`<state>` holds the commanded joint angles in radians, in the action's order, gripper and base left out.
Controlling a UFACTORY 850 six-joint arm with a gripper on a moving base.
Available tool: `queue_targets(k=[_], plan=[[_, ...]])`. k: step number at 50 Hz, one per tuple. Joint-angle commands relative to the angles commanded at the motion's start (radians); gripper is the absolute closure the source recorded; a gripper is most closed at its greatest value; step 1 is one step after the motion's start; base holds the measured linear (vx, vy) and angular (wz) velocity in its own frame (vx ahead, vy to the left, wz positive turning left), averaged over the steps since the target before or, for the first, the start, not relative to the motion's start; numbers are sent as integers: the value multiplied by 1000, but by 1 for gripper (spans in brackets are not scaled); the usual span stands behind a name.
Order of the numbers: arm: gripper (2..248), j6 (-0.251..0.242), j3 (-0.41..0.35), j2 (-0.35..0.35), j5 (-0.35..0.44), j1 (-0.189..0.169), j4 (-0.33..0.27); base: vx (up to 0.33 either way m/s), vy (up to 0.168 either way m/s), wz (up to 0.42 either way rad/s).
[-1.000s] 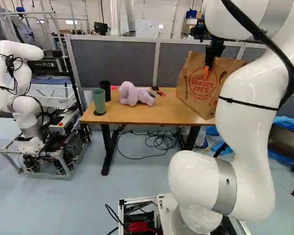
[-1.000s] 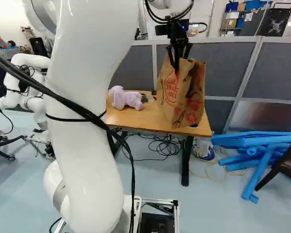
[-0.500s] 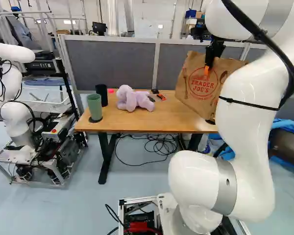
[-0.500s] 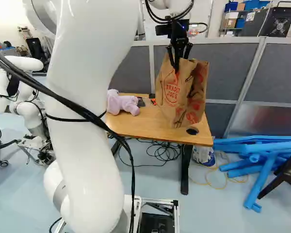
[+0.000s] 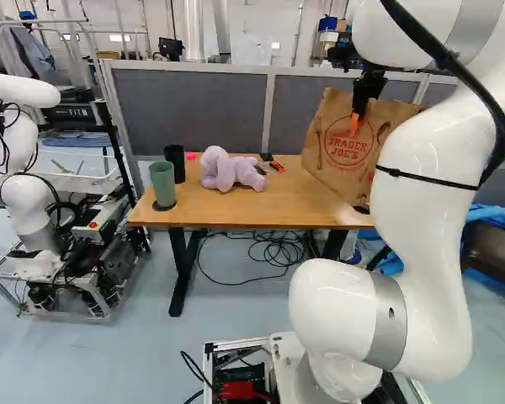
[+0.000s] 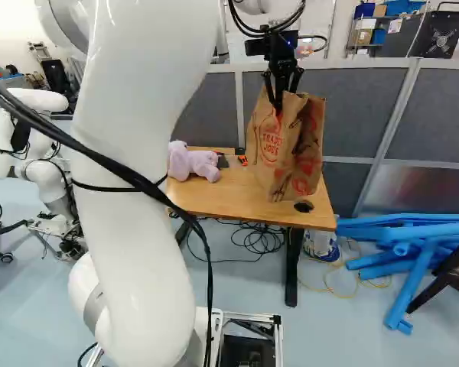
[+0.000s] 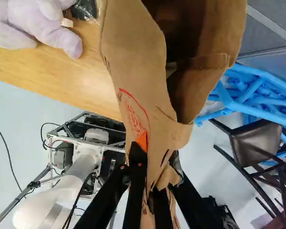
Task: Pick up the bag on the ground and place it on the table
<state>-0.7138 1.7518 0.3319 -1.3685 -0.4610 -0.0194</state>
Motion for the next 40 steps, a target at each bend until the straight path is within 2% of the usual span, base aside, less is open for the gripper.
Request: queue_targets(k=[40], plan=[[229,0,30,23,0,9,0,0,0,0]])
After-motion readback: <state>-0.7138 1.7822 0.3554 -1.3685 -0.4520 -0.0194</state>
